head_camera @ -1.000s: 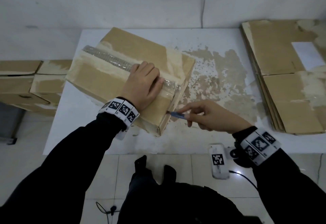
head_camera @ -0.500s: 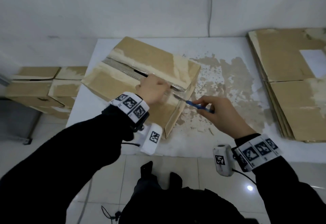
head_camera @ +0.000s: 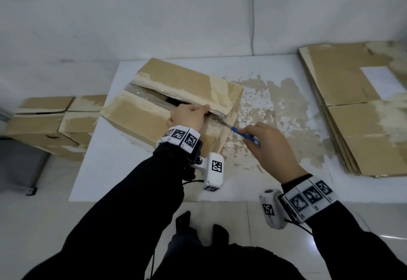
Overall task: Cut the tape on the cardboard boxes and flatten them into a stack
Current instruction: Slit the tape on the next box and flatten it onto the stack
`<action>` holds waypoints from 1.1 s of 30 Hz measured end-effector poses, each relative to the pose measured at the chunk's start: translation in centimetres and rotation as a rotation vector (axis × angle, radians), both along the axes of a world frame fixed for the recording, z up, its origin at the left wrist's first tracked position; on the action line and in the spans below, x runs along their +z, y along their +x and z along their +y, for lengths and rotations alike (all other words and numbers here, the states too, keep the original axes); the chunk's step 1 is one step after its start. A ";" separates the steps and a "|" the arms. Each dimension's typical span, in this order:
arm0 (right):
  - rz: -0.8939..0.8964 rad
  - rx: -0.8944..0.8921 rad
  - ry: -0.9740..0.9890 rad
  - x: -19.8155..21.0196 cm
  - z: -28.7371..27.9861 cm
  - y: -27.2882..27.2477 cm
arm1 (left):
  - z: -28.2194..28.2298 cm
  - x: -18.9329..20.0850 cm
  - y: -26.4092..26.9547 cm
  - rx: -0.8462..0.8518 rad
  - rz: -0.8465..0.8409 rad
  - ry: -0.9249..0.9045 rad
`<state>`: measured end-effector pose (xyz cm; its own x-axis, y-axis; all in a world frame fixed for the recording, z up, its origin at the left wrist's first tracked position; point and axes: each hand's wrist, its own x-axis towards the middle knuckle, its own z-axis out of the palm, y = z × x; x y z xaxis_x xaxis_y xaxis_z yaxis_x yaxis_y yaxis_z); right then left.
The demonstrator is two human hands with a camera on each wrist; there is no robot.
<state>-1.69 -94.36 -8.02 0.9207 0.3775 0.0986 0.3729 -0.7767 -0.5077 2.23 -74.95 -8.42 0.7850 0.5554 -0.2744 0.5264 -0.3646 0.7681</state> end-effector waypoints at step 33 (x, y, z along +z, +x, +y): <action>0.414 -0.573 0.131 -12.5 -5.6 0.1 | 2.1 3.0 0.7 -0.499 0.180 0.500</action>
<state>-1.55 -99.99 -20.53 0.9424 -0.1672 -0.2898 -0.3182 -0.7155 -0.6219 2.97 -72.83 -5.44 0.9442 0.2361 -0.2298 0.3084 -0.8788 0.3641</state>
